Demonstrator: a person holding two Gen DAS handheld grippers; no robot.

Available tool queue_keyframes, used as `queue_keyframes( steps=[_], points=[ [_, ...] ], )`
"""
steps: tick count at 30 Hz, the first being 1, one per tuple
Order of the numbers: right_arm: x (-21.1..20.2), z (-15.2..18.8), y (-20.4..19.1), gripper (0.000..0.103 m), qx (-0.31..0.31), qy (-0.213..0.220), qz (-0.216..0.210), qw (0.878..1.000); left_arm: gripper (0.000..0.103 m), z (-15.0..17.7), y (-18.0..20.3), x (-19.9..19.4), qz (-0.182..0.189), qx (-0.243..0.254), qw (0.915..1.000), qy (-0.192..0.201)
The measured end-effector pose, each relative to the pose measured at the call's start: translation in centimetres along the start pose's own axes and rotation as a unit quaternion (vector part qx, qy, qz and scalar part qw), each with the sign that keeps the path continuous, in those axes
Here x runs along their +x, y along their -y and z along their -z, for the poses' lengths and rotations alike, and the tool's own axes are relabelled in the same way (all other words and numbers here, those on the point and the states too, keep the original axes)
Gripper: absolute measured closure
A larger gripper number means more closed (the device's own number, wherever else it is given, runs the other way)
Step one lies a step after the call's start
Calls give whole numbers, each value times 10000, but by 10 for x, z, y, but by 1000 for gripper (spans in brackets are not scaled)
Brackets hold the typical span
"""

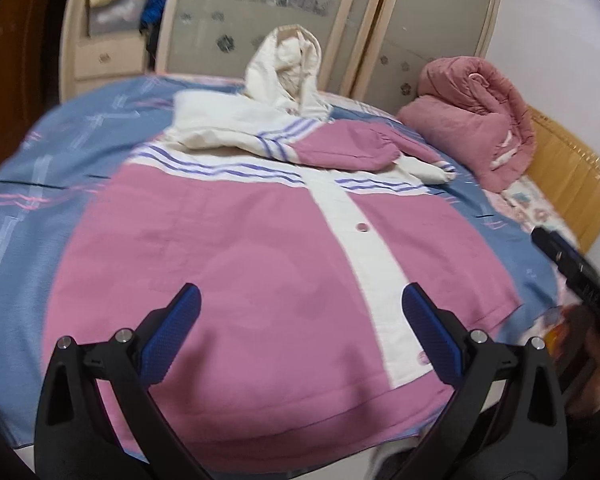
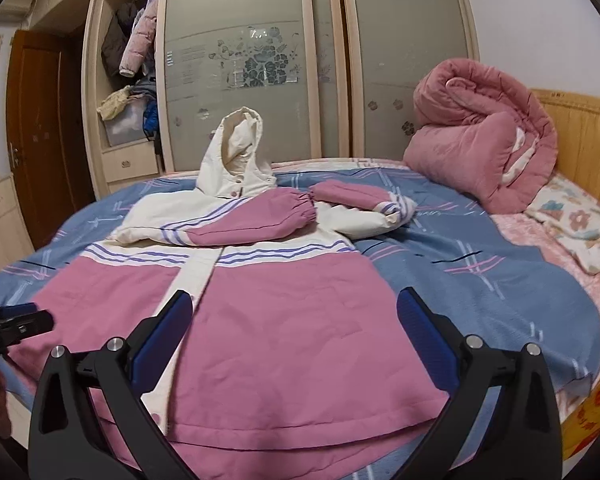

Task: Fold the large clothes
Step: 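Release the sleeve on the chest and withdraw the right tool, then grasp the folded sleeve with the left tool and lay it flatter across the chest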

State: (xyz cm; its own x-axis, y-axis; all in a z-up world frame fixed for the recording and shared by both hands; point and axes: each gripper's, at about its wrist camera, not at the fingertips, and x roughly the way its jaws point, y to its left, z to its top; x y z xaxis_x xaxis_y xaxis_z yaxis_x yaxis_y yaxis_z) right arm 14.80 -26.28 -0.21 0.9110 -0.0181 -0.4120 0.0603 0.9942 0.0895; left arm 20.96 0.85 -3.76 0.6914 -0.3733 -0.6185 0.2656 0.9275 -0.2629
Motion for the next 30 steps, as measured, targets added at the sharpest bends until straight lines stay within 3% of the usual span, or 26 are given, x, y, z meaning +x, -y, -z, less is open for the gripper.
queue_keyframes(
  steps=[4,7,11,16,20,24,25,30],
  points=[
    [2,-3,2,1,147,-15,-179,9997,2,-46,17,28,425,-114,9982,-414],
    [7,-5,5,1,231,-63,-237,9994,2,-93,46,61,555,138,9963,-648],
    [14,-7,11,1,374,-109,-244,9989,2,-144,89,112,363,624,9939,-836],
    [18,-10,18,1,542,-176,-385,9976,2,-197,149,203,411,1067,9833,-1413],
    [19,-9,16,1,529,-241,-542,9968,2,-230,174,260,967,648,9790,-1675],
    [17,-8,17,1,460,-316,-682,9961,8,-260,188,326,1473,-284,9725,-1783],
    [17,-8,19,1,464,-328,-699,9959,12,-266,191,338,1516,-385,9711,-1802],
    [17,-7,36,1,629,-404,-727,9946,13,-278,196,410,1601,-1171,9611,-1922]
  ],
)
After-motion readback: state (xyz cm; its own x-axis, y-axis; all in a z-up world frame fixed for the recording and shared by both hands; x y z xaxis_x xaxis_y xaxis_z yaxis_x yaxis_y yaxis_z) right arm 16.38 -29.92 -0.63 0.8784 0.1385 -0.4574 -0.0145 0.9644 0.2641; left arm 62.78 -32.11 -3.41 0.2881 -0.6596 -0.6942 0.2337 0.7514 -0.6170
